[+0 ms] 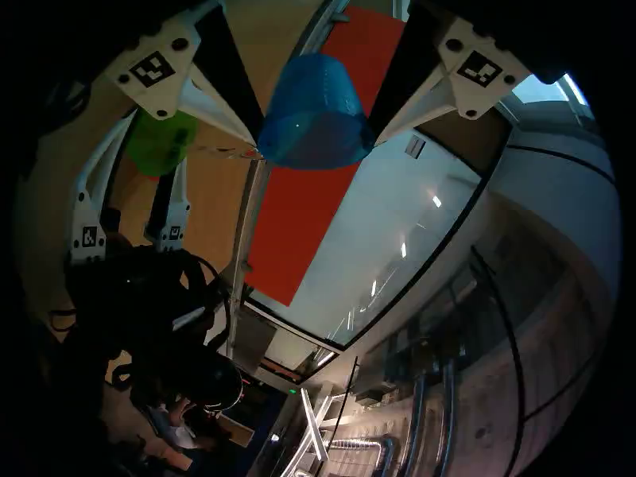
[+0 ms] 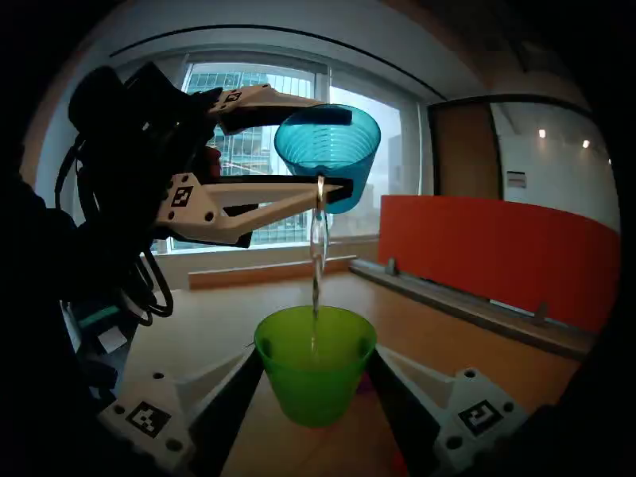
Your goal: Pour water
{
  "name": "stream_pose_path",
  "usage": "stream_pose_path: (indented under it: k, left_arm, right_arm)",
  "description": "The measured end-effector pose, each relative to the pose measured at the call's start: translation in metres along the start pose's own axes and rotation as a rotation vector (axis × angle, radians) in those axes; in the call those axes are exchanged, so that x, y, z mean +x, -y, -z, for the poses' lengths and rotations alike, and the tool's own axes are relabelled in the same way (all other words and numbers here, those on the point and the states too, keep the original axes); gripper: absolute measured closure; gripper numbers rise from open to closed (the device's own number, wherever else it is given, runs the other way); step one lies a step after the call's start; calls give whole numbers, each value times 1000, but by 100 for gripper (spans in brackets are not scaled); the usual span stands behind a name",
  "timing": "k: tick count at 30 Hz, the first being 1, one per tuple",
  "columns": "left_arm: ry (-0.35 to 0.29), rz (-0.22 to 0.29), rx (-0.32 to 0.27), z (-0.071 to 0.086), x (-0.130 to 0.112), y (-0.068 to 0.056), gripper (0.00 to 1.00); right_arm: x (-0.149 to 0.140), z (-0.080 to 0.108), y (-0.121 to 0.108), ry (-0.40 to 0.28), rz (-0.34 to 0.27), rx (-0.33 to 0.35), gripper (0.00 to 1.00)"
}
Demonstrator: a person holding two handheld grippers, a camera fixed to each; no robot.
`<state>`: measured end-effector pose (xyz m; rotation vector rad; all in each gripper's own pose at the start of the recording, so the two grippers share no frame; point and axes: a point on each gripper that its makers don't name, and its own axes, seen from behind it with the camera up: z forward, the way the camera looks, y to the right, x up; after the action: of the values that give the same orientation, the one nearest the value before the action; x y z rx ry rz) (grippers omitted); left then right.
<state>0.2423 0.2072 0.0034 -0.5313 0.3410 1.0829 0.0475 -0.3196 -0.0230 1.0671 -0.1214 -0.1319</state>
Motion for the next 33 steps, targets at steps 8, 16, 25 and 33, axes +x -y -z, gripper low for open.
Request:
stream_pose_path:
  k: [8, 16, 25, 33]
  left_arm:
    - [0, -22, 2, 1, 0, 0, 13]
    - [2, -53, 1, 1, 0, 1, 12]
    - [4, -77, 1, 2, 1, -1, 12]
    - [7, -107, 8, 2, 3, 3, 13]
  right_arm:
    - [1, 0, -1, -2, 1, -1, 11]
    - [2, -1, 0, -4, 3, -2, 10]
    - [2, 0, -1, -4, 4, -5, 11]
    - [2, 0, -2, -6, 6, -6, 11]
